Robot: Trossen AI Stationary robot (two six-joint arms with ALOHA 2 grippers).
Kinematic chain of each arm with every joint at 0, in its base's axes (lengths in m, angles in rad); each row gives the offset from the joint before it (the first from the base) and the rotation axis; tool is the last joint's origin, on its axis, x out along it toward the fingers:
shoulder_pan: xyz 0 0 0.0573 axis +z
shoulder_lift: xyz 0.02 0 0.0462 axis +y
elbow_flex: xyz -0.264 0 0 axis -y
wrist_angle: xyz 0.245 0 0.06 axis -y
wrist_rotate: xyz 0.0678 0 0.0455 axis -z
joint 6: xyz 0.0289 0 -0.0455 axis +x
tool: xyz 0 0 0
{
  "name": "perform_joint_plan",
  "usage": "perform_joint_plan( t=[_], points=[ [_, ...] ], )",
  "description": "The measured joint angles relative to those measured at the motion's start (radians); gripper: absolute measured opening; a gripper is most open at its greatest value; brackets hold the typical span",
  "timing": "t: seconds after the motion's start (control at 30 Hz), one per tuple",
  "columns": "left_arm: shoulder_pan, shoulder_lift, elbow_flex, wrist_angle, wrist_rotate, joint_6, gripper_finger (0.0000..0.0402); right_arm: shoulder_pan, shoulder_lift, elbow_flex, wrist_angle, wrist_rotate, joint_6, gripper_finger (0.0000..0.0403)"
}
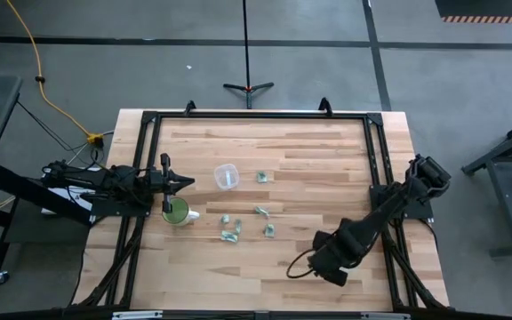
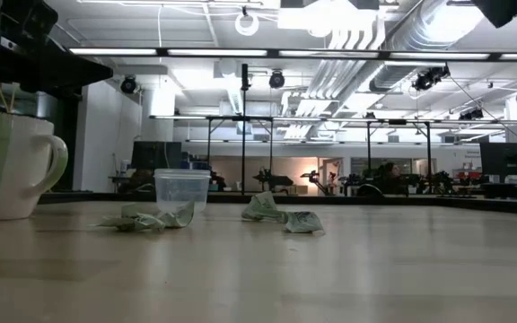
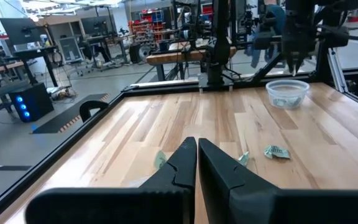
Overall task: Pick and place items into bin
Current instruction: Put the green stevia packet into the bottom transparent bin, then put the green stevia packet into the top transparent bin
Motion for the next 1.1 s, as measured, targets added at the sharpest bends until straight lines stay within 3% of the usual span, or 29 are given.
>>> perform_joint_plan(
  t=[0.27,0.33,0.43,0.53,0.73,0.93,1.03,1.1],
  points=[
    [0.000,0.000,0.000,0.000,0.000,0.000,0.0051,-0.038,0.000,-0.005,0.005,0.053,-0.007,0.0102],
    [0.000,0.000,0.000,0.000,0.000,0.000,0.0051,-0.052,0.000,-0.005,0.086,0.213,-0.062,0.0114],
    [0.000,0.000,0.000,0.000,0.000,0.000,0.0051,-0.068,0.000,-0.004,0.335,0.523,-0.296,0.0122],
    [0.000,0.000,0.000,0.000,0.000,0.000,0.0051,-0.124,0.000,-0.004,0.554,0.639,-0.527,0.0121],
    [0.000,0.000,0.000,-0.015,0.000,-0.034,0.0051,-0.312,0.018,-0.004,0.775,0.617,-0.839,0.0113],
    [0.000,0.000,0.000,-0.034,0.001,-0.052,0.0051,-0.565,0.060,-0.004,0.778,0.443,-0.870,0.0131],
    [0.000,0.000,0.000,-0.032,0.001,-0.052,0.0051,-0.670,0.083,-0.004,0.830,0.328,-0.913,0.0158],
    [0.000,0.000,0.000,-0.031,0.001,-0.052,0.0051,-0.717,0.101,-0.004,0.845,0.314,-0.935,0.0183]
  ],
)
